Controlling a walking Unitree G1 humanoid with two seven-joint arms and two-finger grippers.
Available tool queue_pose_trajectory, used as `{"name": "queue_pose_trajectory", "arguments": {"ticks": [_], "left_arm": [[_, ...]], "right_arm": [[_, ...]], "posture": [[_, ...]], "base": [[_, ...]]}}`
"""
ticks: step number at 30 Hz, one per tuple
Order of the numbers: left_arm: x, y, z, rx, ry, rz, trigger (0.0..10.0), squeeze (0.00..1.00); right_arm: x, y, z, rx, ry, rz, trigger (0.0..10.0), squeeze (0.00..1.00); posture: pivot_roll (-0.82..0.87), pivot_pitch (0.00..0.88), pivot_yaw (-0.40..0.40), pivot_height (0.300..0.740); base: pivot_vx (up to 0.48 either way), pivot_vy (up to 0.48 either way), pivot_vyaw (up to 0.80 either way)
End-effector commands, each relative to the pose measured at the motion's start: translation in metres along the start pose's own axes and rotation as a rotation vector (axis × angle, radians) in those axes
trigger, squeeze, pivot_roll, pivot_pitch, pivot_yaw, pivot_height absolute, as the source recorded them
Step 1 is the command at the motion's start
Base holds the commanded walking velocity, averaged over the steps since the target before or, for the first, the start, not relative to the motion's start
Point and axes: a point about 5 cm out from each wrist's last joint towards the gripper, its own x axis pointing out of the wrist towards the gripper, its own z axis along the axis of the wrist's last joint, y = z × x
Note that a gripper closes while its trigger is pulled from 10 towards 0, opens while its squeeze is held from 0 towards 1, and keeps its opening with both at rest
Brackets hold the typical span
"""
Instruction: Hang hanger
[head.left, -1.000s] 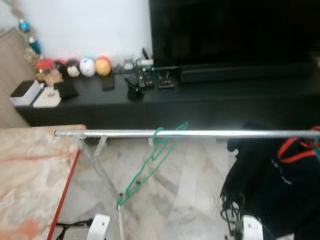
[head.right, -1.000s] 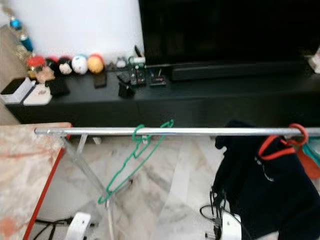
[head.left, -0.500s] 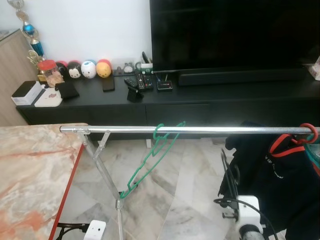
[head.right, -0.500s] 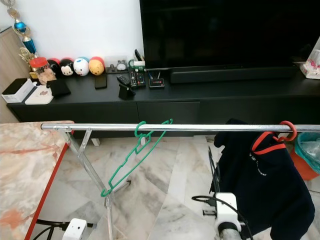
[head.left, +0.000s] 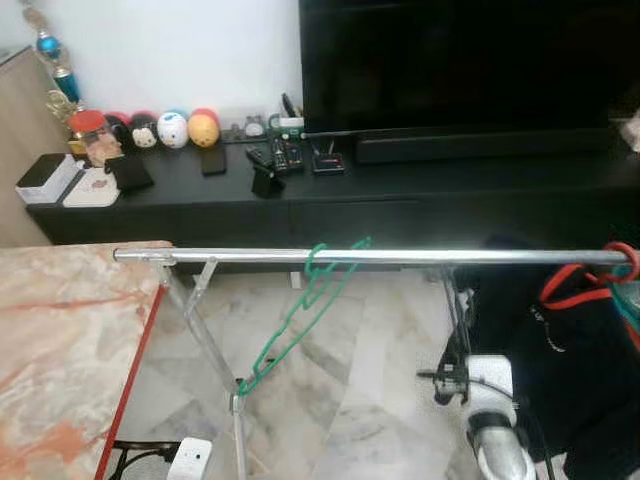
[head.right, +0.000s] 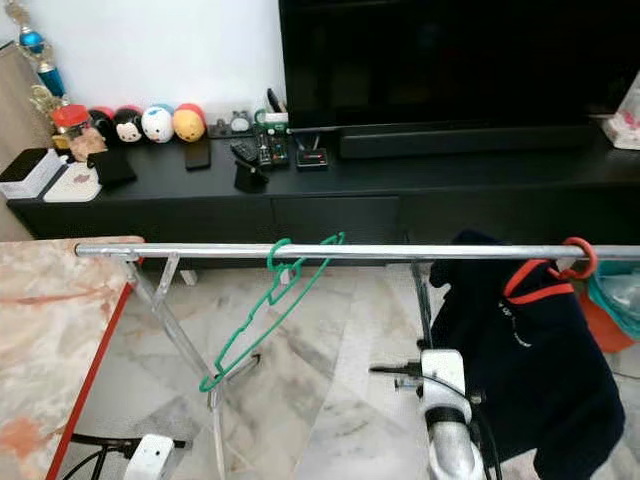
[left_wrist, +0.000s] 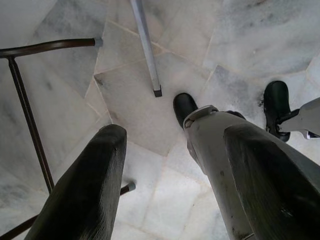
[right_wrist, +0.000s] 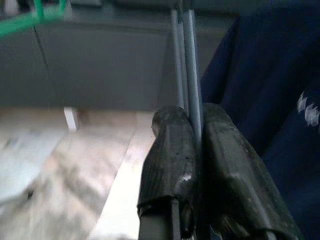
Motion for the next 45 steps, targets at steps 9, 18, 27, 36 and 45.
{"name": "queue_pose_trajectory", "arguments": {"ticks": [9, 18, 27, 36, 45], "left_arm": [[-0.001, 0.002, -0.002, 0.012, 0.009, 0.003, 10.0, 0.0], [-0.001, 0.002, -0.003, 0.011, 0.011, 0.002, 10.0, 0.0], [-0.001, 0.002, -0.003, 0.014, 0.012, 0.0, 10.0, 0.0], [-0.001, 0.002, -0.003, 0.017, 0.014, -0.002, 10.0, 0.0], [-0.001, 0.002, -0.003, 0.016, 0.014, -0.002, 10.0, 0.0]], "right_arm": [[0.02, -0.007, 0.021, 0.047, -0.042, -0.001, 10.0, 0.0], [0.026, 0.001, 0.019, 0.101, 0.019, 0.083, 10.0, 0.0], [0.027, 0.003, 0.016, 0.14, 0.063, 0.097, 10.0, 0.0], [0.036, -0.002, 0.026, 0.187, 0.045, 0.097, 10.0, 0.0], [0.043, 0.002, 0.029, 0.154, 0.092, 0.151, 10.0, 0.0]], "posture": [[-0.1, 0.0, 0.051, 0.74], [-0.09, 0.0, 0.051, 0.74], [-0.09, 0.0, 0.053, 0.74], [-0.09, 0.0, 0.053, 0.74], [-0.09, 0.0, 0.052, 0.74]], "base": [[0.0, 0.0, 0.0], [0.0, 0.0, 0.0], [0.0, 0.0, 0.0], [0.0, 0.0, 0.0], [0.0, 0.0, 0.0]]}}
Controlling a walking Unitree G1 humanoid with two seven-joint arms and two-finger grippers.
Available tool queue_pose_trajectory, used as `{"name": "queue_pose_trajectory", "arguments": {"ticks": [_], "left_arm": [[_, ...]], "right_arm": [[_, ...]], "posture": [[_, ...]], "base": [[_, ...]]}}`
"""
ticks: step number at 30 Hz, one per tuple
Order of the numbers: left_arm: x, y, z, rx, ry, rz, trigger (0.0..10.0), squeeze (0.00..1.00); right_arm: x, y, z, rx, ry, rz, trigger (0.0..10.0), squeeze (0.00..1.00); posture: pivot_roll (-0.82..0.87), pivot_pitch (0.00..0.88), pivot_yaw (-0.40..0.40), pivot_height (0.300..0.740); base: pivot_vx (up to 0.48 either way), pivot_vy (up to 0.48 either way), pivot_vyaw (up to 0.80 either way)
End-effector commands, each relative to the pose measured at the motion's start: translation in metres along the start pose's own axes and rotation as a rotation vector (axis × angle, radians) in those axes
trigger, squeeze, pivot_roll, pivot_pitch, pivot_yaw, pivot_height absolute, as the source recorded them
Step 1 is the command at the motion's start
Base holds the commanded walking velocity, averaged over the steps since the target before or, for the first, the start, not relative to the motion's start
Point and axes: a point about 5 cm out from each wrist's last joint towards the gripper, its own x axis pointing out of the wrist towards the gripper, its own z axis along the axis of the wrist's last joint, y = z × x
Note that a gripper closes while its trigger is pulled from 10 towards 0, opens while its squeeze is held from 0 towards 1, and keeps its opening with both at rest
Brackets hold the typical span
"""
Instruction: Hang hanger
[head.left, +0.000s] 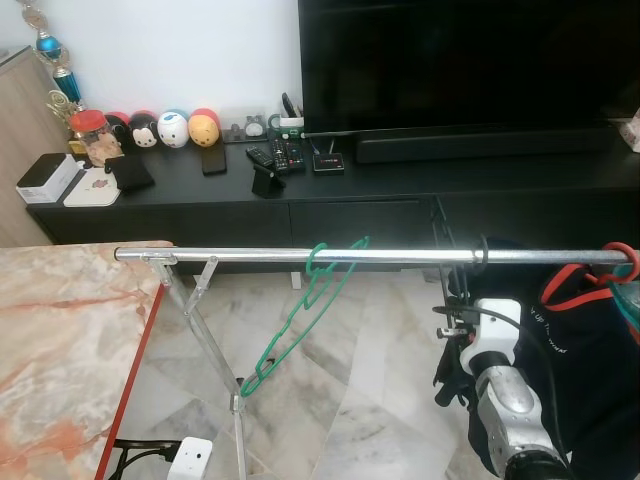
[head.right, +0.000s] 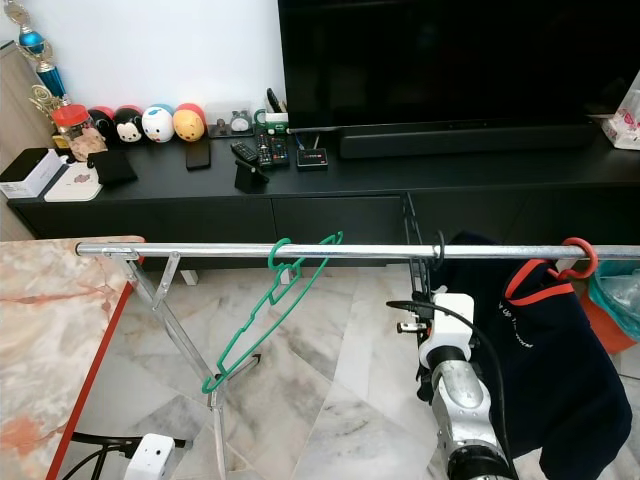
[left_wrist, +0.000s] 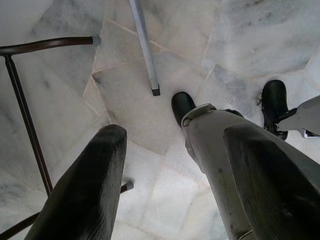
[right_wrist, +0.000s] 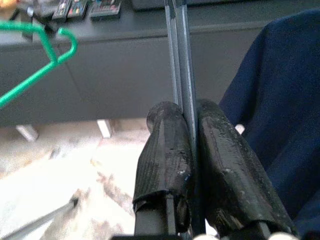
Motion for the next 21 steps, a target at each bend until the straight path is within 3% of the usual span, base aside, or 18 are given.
{"name": "queue_pose_trajectory", "arguments": {"ticks": [1, 15, 18, 19, 20, 21], "left_arm": [[-0.001, 0.003, -0.003, 0.016, 0.014, 0.007, 10.0, 0.0], [-0.001, 0.003, -0.003, 0.02, 0.015, 0.004, 10.0, 0.0], [-0.001, 0.003, -0.003, 0.019, 0.014, 0.005, 10.0, 0.0], [-0.001, 0.003, -0.003, 0.019, 0.014, 0.005, 10.0, 0.0], [-0.001, 0.003, -0.003, 0.019, 0.014, 0.005, 10.0, 0.0], [-0.001, 0.003, -0.003, 0.02, 0.014, 0.005, 10.0, 0.0]], "right_arm": [[0.001, 0.003, -0.004, -0.003, 0.034, 0.02, 10.0, 0.0], [-0.007, 0.005, -0.016, 0.012, 0.057, 0.011, 10.0, 0.0], [-0.009, 0.004, -0.015, 0.017, 0.032, -0.005, 10.0, 0.68], [-0.009, 0.004, -0.013, 0.022, 0.021, -0.01, 10.0, 0.73], [-0.009, 0.003, -0.012, 0.024, 0.011, -0.016, 10.0, 0.87], [-0.009, 0.003, -0.012, 0.021, 0.01, -0.019, 10.0, 0.87]], "posture": [[-0.09, 0.0, 0.052, 0.74], [-0.09, 0.0, 0.052, 0.74], [-0.09, 0.0, 0.051, 0.74], [-0.09, 0.0, 0.052, 0.74], [-0.09, 0.0, 0.052, 0.74], [-0.09, 0.0, 0.052, 0.74]], "base": [[0.0, 0.0, 0.0], [0.0, 0.0, 0.0], [0.0, 0.0, 0.0], [0.0, 0.0, 0.0], [0.0, 0.0, 0.0], [0.0, 0.0, 0.0]]}}
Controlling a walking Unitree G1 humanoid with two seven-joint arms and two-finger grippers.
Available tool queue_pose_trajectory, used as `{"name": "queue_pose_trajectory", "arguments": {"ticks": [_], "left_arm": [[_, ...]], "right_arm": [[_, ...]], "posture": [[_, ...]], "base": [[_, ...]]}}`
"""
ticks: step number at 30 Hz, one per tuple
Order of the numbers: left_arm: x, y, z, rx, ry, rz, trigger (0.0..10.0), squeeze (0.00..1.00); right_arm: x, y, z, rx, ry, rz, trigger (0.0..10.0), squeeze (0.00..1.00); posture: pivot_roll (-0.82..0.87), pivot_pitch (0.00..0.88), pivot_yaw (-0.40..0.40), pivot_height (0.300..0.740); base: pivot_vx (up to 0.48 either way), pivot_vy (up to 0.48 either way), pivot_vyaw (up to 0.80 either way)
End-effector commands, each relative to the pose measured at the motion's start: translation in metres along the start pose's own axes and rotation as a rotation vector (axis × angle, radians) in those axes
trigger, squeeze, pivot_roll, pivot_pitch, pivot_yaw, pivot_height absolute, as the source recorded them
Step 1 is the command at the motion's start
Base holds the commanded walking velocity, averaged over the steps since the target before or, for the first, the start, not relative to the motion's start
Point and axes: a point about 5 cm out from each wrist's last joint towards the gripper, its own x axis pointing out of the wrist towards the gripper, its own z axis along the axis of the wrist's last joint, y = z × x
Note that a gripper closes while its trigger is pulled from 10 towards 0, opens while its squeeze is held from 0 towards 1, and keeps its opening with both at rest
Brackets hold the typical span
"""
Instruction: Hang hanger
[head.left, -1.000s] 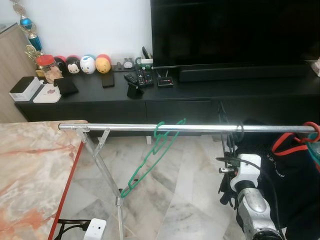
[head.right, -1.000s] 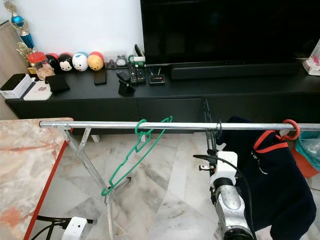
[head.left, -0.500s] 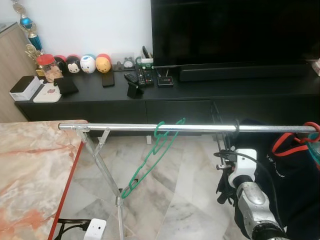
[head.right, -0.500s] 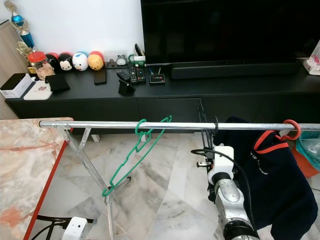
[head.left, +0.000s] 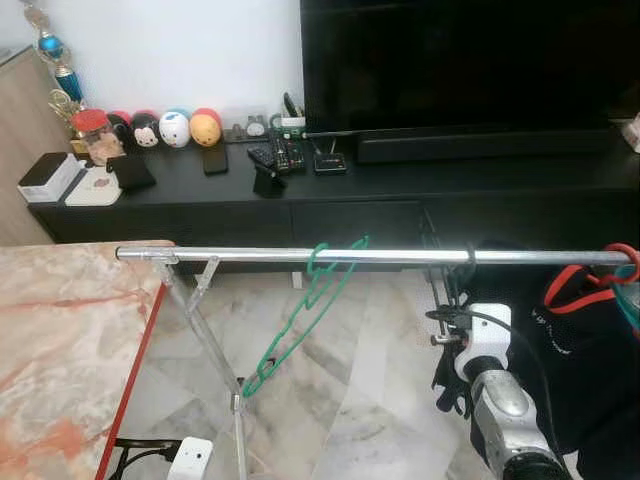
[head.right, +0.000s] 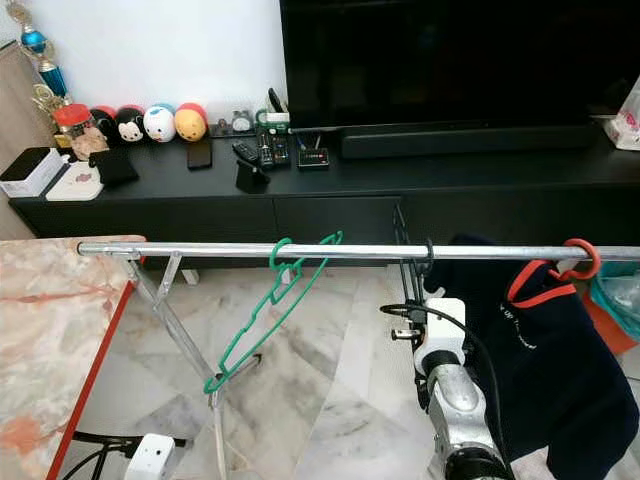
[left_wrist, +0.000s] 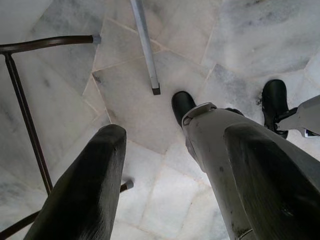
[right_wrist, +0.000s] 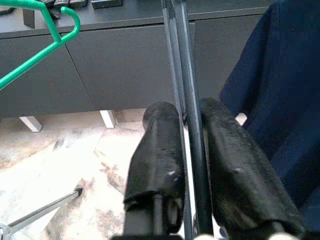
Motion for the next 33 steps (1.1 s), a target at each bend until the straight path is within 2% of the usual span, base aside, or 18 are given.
{"name": "queue_pose_trajectory", "arguments": {"ticks": [1, 2, 3, 22, 33], "left_arm": [[-0.001, 0.003, -0.003, 0.018, 0.014, 0.006, 10.0, 0.0], [-0.001, 0.003, -0.003, 0.019, 0.014, 0.006, 10.0, 0.0], [-0.001, 0.003, -0.003, 0.018, 0.013, 0.006, 10.0, 0.0], [-0.001, 0.002, -0.003, 0.024, 0.012, 0.001, 10.0, 0.0], [-0.001, 0.002, -0.002, 0.025, 0.011, -0.002, 10.0, 0.0]], "right_arm": [[-0.001, -0.001, 0.001, 0.008, -0.013, -0.015, 10.0, 0.87], [-0.001, -0.001, 0.001, 0.01, -0.017, -0.018, 10.0, 0.97], [-0.002, -0.002, 0.002, 0.015, -0.028, -0.028, 10.0, 1.0], [-0.003, -0.004, 0.018, 0.046, -0.166, -0.053, 10.0, 1.0], [-0.017, -0.001, 0.017, 0.036, -0.238, -0.076, 10.0, 1.0]], "posture": [[-0.09, 0.0, 0.052, 0.74], [-0.09, 0.0, 0.052, 0.74], [-0.09, 0.0, 0.053, 0.74], [-0.08, 0.0, 0.049, 0.74], [-0.08, 0.0, 0.047, 0.74]], "base": [[0.0, 0.0, 0.0], [0.0, 0.0, 0.0], [0.0, 0.0, 0.0], [0.0, 0.0, 0.0], [0.0, 0.0, 0.0]]}}
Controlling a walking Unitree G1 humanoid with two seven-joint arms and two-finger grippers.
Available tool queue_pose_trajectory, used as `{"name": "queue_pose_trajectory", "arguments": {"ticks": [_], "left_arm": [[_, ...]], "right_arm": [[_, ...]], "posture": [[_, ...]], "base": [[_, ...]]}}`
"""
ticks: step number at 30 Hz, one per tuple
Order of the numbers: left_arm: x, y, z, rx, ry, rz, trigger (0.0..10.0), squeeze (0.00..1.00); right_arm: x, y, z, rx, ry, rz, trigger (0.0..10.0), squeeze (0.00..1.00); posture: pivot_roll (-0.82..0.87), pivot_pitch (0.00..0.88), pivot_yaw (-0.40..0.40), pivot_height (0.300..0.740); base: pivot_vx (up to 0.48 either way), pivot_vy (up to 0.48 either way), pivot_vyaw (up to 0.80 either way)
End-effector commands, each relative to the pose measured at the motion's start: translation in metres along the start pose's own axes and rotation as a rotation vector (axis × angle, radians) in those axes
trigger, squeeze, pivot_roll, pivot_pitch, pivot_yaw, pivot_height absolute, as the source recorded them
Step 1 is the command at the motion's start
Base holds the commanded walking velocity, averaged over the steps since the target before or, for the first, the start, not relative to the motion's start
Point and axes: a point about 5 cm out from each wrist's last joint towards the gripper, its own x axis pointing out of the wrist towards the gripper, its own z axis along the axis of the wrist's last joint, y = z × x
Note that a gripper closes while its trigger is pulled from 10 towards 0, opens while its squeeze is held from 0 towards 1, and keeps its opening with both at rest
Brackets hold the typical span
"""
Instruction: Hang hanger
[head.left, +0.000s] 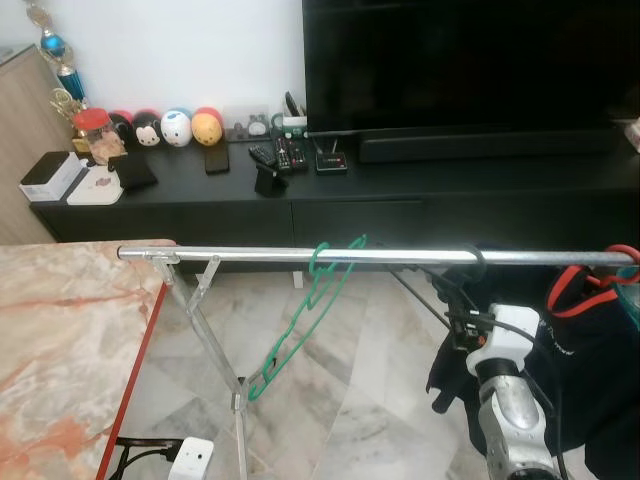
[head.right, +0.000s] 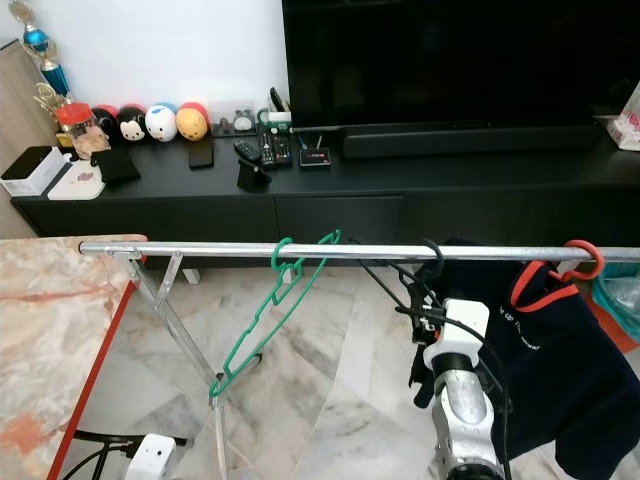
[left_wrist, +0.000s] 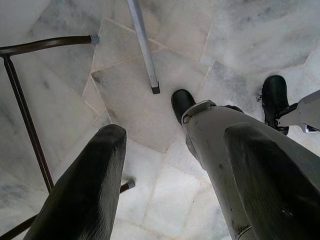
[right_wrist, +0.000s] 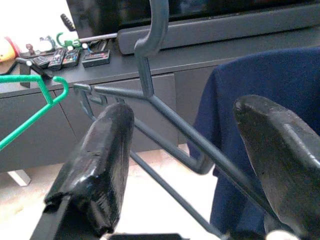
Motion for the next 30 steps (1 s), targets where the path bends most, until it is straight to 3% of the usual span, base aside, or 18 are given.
{"name": "queue_pose_trajectory", "arguments": {"ticks": [1, 2, 3, 4, 5, 16, 21, 23, 27, 30], "left_arm": [[-0.001, 0.003, -0.002, 0.002, 0.006, 0.007, 10.0, 0.0], [-0.001, 0.003, -0.002, 0.002, 0.006, 0.007, 10.0, 0.0], [-0.001, 0.003, -0.002, 0.002, 0.006, 0.006, 10.0, 0.0], [-0.001, 0.003, -0.002, 0.002, 0.005, 0.006, 10.0, 0.0], [-0.001, 0.003, -0.002, 0.001, 0.004, 0.006, 10.0, 0.0], [-0.001, 0.003, -0.001, 0.002, 0.0, 0.002, 10.0, 0.0], [-0.001, 0.003, -0.001, 0.003, -0.003, 0.003, 10.0, 0.0], [-0.001, 0.002, -0.001, 0.002, -0.004, 0.001, 10.0, 0.0], [-0.001, 0.003, -0.001, 0.001, -0.005, 0.0, 10.0, 0.0], [-0.001, 0.003, 0.0, 0.006, -0.005, 0.003, 10.0, 0.0]], "right_arm": [[-0.002, 0.003, 0.004, -0.003, -0.03, 0.007, 10.0, 1.0], [-0.003, 0.004, 0.003, -0.002, -0.034, 0.012, 10.0, 1.0], [-0.004, 0.005, 0.003, -0.001, -0.04, 0.019, 10.0, 0.89], [-0.006, 0.007, 0.003, 0.0, -0.045, 0.026, 10.0, 0.38], [-0.009, 0.008, 0.004, 0.001, -0.055, 0.037, 10.0, 0.0], [-0.033, 0.012, -0.004, 0.005, -0.054, 0.069, 10.0, 0.0], [-0.049, 0.02, -0.03, 0.013, 0.107, 0.179, 10.0, 0.0], [-0.054, 0.022, -0.042, 0.064, 0.176, 0.192, 10.0, 0.0], [-0.057, 0.022, -0.048, 0.026, 0.208, 0.207, 10.0, 0.0], [-0.061, 0.025, -0.064, 0.044, 0.315, 0.231, 10.0, 0.0]], "posture": [[-0.08, 0.0, 0.047, 0.74], [-0.08, 0.0, 0.047, 0.74], [-0.08, 0.0, 0.047, 0.74], [-0.08, 0.0, 0.047, 0.74], [-0.08, 0.0, 0.047, 0.74], [-0.08, 0.0, 0.047, 0.74], [-0.09, 0.0, 0.048, 0.74], [-0.09, 0.0, 0.047, 0.74], [-0.08, 0.0, 0.046, 0.74], [-0.09, 0.0, 0.054, 0.74]], "base": [[0.0, 0.0, 0.0], [0.0, 0.0, 0.0], [0.0, 0.0, 0.0], [0.0, 0.0, 0.0], [0.0, 0.0, 0.0], [0.0, 0.0, 0.0], [0.0, 0.0, 0.0], [0.0, 0.0, 0.0], [0.0, 0.0, 0.0], [0.0, 0.0, 0.0]]}}
